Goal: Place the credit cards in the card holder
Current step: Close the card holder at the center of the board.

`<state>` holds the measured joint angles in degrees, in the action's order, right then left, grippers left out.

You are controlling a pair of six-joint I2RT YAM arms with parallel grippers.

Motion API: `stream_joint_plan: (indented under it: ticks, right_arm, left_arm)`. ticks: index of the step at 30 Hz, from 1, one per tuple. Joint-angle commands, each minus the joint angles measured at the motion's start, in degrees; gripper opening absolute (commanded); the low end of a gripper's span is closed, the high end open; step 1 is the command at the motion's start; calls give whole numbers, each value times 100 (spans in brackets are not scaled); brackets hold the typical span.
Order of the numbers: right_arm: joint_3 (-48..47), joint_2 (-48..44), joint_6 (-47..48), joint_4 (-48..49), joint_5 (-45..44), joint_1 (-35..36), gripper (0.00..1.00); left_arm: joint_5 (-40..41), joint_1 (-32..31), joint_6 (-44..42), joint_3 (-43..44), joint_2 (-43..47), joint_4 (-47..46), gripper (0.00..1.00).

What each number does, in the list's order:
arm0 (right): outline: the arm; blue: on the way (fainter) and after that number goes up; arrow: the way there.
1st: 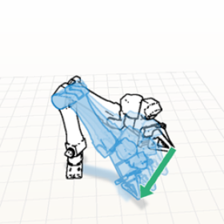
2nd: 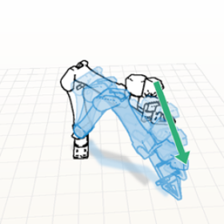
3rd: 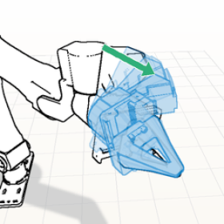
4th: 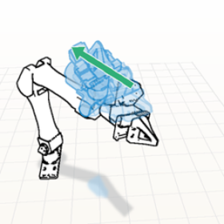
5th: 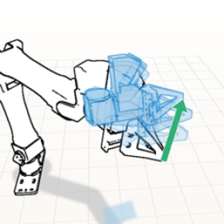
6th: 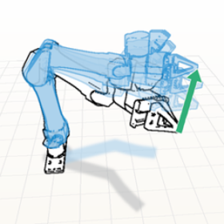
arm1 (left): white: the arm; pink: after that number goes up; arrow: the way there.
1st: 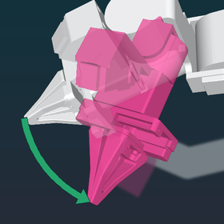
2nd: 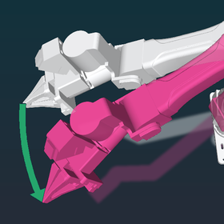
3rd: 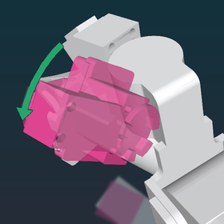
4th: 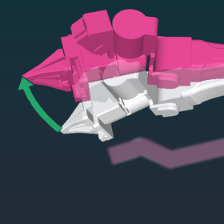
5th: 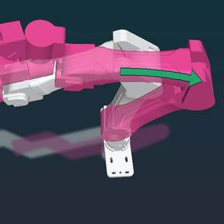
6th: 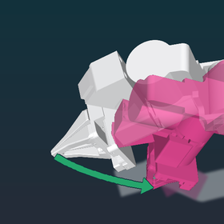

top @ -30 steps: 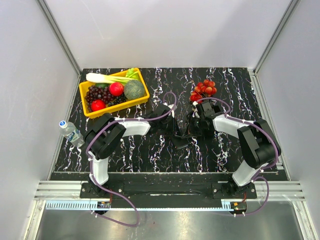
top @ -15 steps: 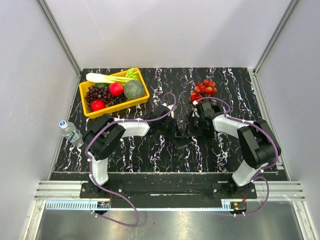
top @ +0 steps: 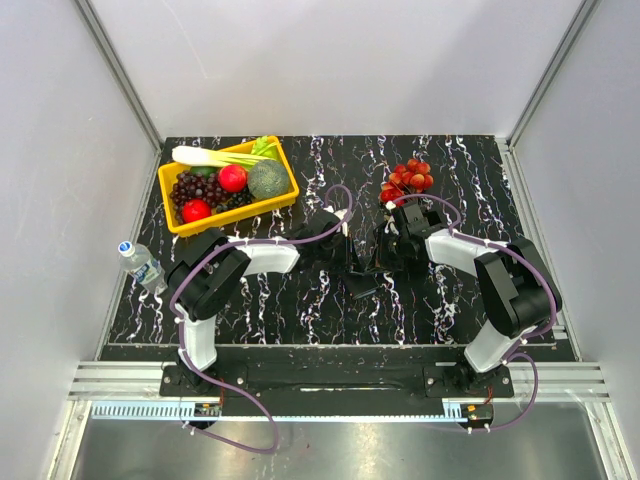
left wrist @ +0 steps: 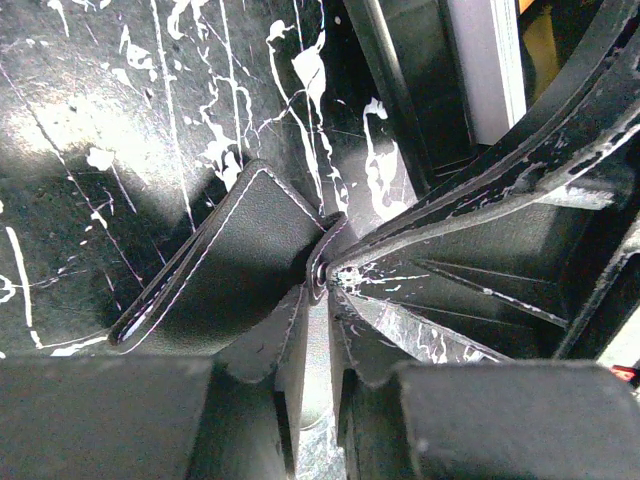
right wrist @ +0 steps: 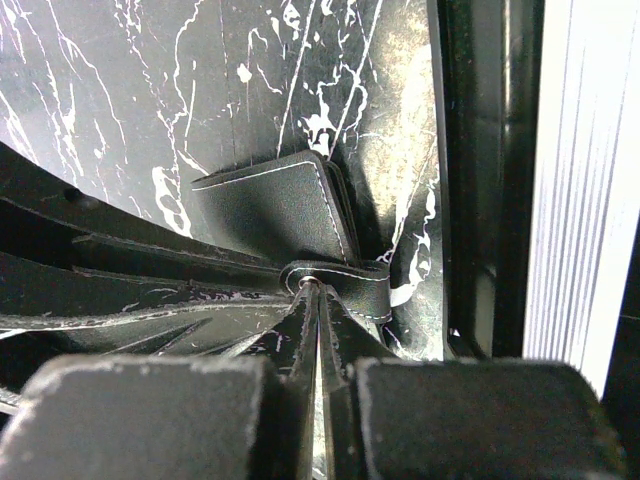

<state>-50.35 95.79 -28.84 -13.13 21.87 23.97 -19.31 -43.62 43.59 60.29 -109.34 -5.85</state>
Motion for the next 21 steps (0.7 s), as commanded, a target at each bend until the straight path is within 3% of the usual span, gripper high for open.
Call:
stream_joint_plan:
  ticks: [1, 11, 21]
  right_arm:
    - [-80, 10, 54, 126, -69, 56, 6]
    - [-72, 28, 63, 117, -34, 56, 6]
    - [-177, -271, 80, 38, -103, 56, 10]
  left_arm:
    - [42, -15, 26, 35, 132, -250, 18]
    - [50, -15, 132, -62, 88, -400, 0]
    - [129, -15, 149, -79, 237, -233, 0]
